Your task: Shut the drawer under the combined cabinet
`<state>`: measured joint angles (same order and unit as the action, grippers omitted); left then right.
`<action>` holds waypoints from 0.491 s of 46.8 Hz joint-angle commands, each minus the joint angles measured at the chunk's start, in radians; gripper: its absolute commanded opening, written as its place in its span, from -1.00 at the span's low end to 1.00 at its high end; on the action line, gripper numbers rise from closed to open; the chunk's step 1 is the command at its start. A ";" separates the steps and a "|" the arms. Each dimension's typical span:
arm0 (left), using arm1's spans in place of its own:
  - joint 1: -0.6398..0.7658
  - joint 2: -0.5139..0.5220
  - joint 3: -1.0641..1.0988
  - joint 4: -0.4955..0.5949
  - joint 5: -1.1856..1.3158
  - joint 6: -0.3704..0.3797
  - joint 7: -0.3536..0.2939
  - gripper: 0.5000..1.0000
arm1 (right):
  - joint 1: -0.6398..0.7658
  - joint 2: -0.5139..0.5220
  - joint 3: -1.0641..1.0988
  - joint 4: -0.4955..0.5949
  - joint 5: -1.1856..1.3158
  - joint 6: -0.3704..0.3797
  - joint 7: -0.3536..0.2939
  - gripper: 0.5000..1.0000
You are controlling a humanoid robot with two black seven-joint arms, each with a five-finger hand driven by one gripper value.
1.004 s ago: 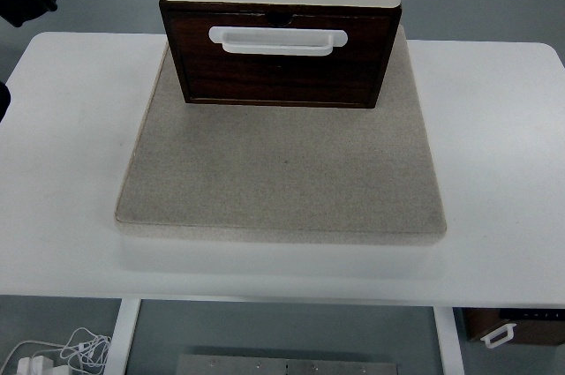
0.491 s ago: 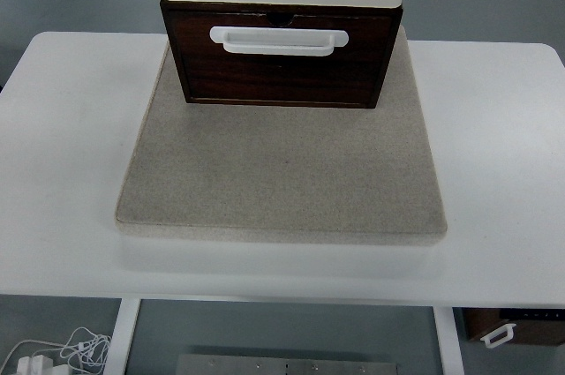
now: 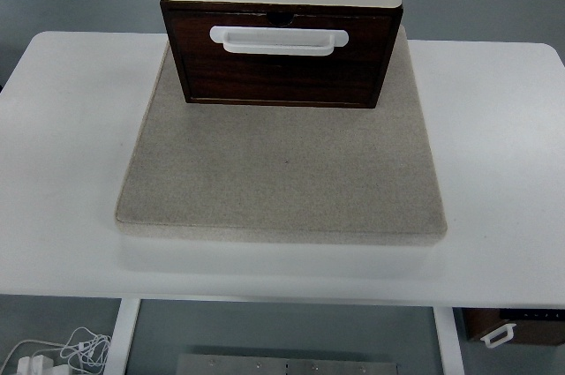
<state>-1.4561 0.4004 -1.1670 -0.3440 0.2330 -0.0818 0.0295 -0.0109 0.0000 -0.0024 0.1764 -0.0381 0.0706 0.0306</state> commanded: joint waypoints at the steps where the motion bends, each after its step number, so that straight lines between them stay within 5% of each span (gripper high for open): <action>1: 0.002 -0.006 0.001 0.045 -0.027 0.040 0.029 0.99 | 0.000 0.000 0.002 0.000 0.001 0.000 0.000 0.81; 23: 0.187 -0.034 0.007 0.060 -0.150 0.062 0.083 0.99 | -0.003 0.000 0.001 0.000 0.001 0.002 0.000 0.81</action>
<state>-1.2918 0.3773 -1.1598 -0.2844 0.0838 -0.0202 0.1103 -0.0152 0.0000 -0.0019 0.1766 -0.0373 0.0711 0.0307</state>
